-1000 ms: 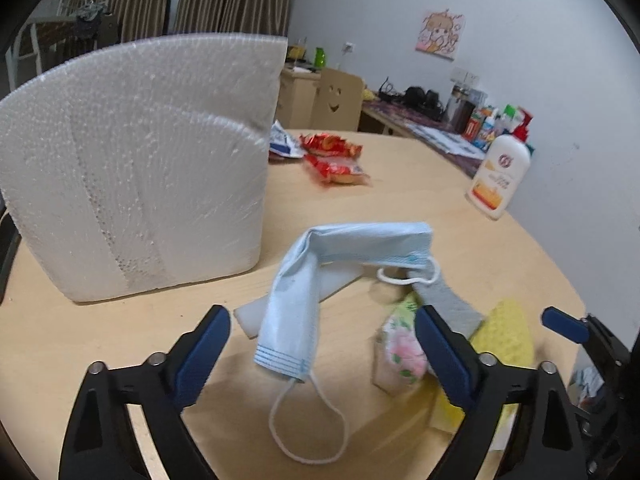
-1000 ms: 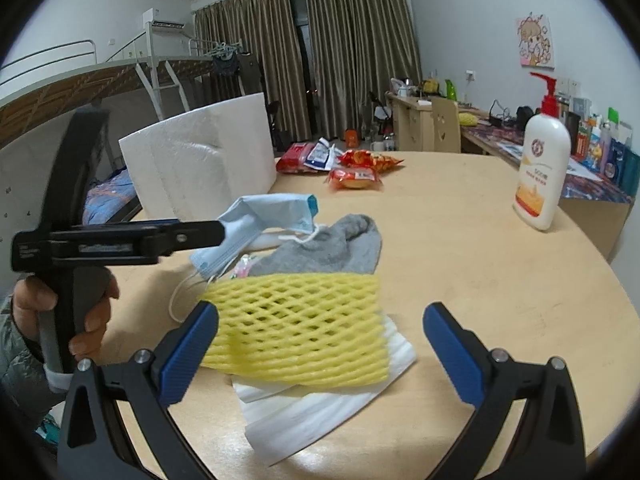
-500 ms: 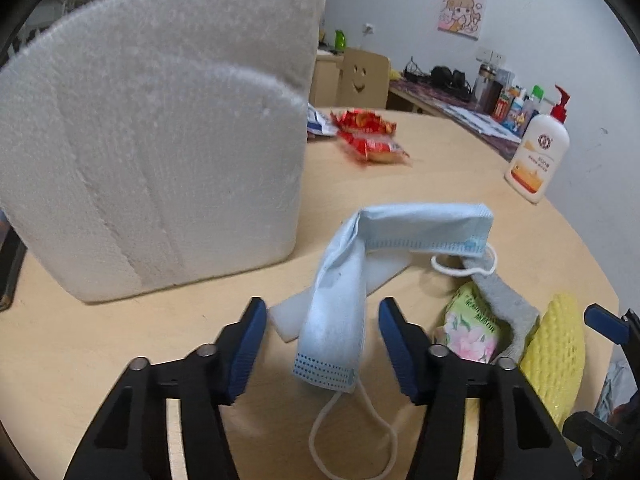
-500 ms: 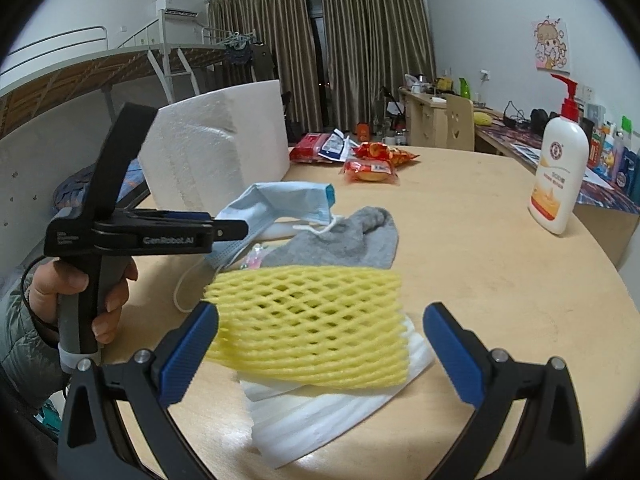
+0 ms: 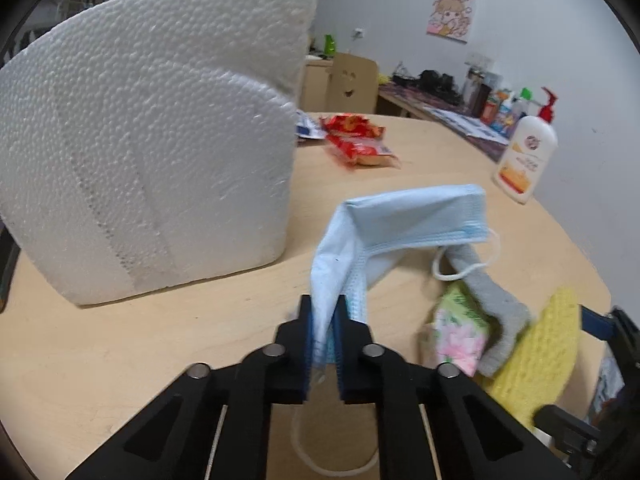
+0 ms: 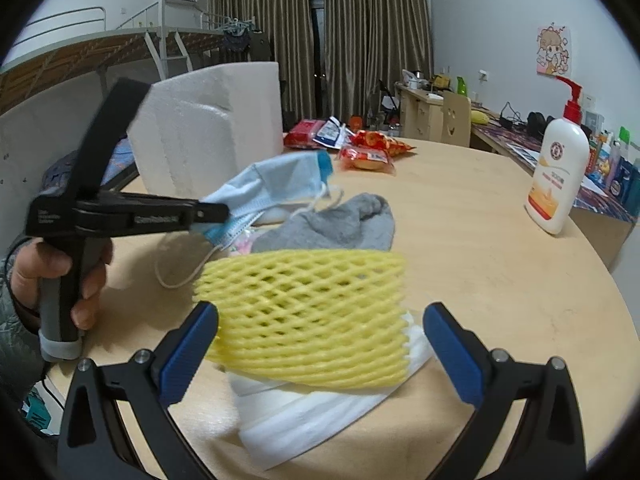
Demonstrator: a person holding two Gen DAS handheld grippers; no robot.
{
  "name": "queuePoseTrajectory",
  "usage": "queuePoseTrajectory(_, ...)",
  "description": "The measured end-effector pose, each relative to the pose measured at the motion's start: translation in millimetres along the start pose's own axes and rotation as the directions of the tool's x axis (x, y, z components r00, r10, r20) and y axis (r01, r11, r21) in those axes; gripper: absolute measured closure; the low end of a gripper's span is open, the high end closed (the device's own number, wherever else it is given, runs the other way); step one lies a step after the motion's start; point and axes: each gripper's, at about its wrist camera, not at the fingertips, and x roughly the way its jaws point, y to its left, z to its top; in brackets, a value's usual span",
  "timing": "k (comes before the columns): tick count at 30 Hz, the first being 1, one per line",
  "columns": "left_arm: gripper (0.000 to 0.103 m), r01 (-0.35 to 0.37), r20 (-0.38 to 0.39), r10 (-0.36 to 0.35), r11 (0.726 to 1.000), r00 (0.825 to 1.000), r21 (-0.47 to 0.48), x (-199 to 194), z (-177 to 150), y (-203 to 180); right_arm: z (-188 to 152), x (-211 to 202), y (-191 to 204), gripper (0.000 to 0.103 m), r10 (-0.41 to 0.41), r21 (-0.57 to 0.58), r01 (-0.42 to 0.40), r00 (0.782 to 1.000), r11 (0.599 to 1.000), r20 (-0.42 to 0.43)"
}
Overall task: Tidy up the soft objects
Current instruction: 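Move the left gripper to the blue mask while the right gripper approaches the yellow net, then close the left gripper on the blue mask while the right gripper grasps the yellow net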
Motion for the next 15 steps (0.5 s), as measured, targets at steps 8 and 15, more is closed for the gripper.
queuePoseTrajectory(8,0.097,0.034,0.019,-0.034,0.999,0.999,0.026,-5.3,0.4,-8.9,0.2,8.8,0.7,0.000,-0.015,-0.008,0.014,0.999,1.000,-0.031)
queuePoseTrajectory(15,0.097,0.036,0.029,-0.037,0.999,0.999,0.023,-7.0,1.5,-9.2,1.3,4.6,-7.0,0.044,0.017,0.033,-0.017,1.000,0.999,-0.025)
